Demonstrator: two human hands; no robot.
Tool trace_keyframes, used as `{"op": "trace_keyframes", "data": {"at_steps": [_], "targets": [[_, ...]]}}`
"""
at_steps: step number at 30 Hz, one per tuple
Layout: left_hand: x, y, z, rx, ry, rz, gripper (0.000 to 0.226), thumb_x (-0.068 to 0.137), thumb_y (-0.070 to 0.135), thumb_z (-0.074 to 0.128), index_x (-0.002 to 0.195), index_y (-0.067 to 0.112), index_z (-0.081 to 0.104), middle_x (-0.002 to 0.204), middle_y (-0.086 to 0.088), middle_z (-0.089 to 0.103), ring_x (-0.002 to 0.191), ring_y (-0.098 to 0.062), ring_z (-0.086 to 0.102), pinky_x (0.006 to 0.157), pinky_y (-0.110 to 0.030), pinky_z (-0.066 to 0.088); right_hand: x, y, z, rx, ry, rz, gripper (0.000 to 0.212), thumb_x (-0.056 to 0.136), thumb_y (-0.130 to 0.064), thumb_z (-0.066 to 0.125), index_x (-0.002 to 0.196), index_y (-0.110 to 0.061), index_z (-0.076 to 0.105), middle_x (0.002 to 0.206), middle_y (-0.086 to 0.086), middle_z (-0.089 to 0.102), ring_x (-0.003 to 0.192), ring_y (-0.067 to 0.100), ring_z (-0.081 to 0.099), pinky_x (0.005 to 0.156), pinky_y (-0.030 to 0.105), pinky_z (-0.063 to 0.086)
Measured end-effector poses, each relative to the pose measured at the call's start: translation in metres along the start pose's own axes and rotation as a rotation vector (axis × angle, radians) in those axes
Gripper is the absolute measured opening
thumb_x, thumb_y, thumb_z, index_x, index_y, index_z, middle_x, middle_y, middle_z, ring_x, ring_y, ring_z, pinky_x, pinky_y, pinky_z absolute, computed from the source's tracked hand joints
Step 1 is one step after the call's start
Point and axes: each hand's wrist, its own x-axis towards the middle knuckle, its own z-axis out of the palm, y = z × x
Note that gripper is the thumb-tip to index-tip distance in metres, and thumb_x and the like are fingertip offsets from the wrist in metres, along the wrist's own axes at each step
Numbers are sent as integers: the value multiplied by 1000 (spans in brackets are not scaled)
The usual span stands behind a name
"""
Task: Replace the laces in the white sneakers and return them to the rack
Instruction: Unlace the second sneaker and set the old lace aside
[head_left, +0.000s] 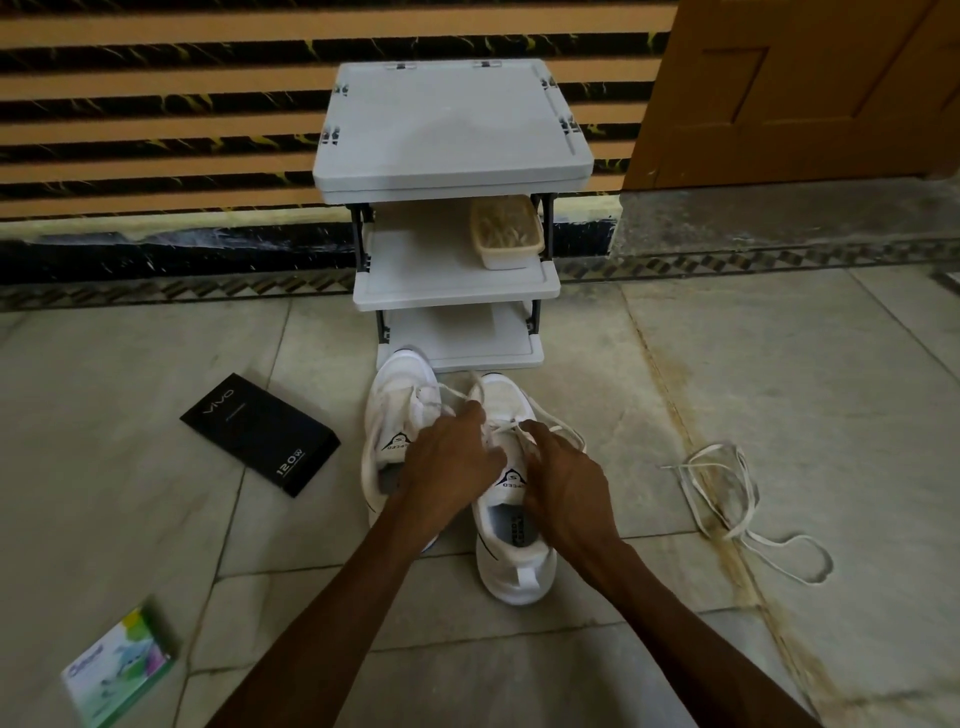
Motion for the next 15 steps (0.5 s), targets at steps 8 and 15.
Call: {"op": "trace_keyframes", "data": {"at_steps": [8,15], "targets": [[-1,3,11,81,137,-91,52,90,12,59,135,13,34,109,-14,61,98,-31,62,75,-39,50,-5,31,6,513,249,-3,26,92,-19,61,116,-14,54,83,-7,63,72,-3,62,63,11,48],[-2,-9,3,-45,114,13,30,89,12,58,98,22,31,78,-2,50,68,-19,53,56,-26,35,22,-10,-9,-269,-129,-119,71,75,-22,75,137,-34,42,140,5,38,126,30,37,100,44,42]]}}
